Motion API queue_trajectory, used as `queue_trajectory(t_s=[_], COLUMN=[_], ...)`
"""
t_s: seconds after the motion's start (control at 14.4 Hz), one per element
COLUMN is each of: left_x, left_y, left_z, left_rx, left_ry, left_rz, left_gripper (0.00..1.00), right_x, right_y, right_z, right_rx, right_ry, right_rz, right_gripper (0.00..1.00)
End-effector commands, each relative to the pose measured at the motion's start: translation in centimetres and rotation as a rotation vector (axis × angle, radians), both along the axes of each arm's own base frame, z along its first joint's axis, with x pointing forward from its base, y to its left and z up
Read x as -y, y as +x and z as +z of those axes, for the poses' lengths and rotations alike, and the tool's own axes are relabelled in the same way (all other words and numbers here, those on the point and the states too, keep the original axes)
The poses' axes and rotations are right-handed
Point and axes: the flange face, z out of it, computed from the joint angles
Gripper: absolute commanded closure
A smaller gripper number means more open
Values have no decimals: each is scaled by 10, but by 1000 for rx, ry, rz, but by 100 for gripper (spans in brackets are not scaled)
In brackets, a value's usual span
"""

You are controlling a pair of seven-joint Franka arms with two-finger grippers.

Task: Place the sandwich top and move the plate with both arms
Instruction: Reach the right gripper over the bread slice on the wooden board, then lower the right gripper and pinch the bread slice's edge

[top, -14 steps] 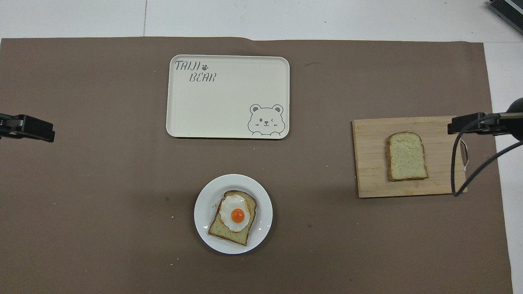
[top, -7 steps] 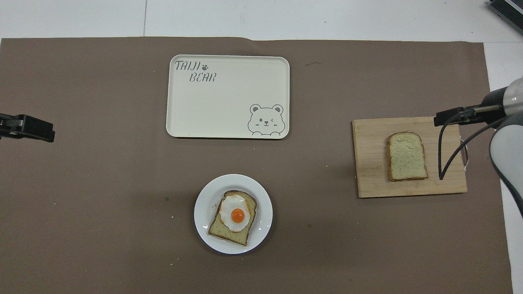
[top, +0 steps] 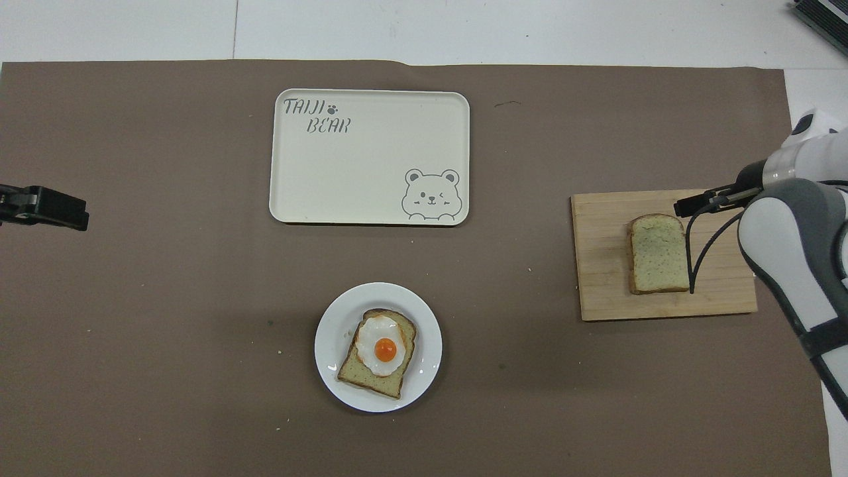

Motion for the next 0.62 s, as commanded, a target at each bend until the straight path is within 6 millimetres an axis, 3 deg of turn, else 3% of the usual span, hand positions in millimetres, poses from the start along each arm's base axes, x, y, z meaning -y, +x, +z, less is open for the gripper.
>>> queue_trajectory(t_s=[0.0, 0.28, 0.56], left_x=[-1, -1, -1], left_y=[-1, -1, -1], left_z=[2, 2, 2], left_rx=[-8, -8, -8], left_ry=[10, 10, 10], left_rz=[10, 10, 10], left_gripper=[0, 0, 0], right_x=[12, 16, 38], right_y=[-3, -19, -25], right_z=[-32, -77, -94], right_rx=[18, -2, -17], right_ry=[30, 28, 48], right_rz=[54, 37, 54], right_gripper=[0, 0, 0])
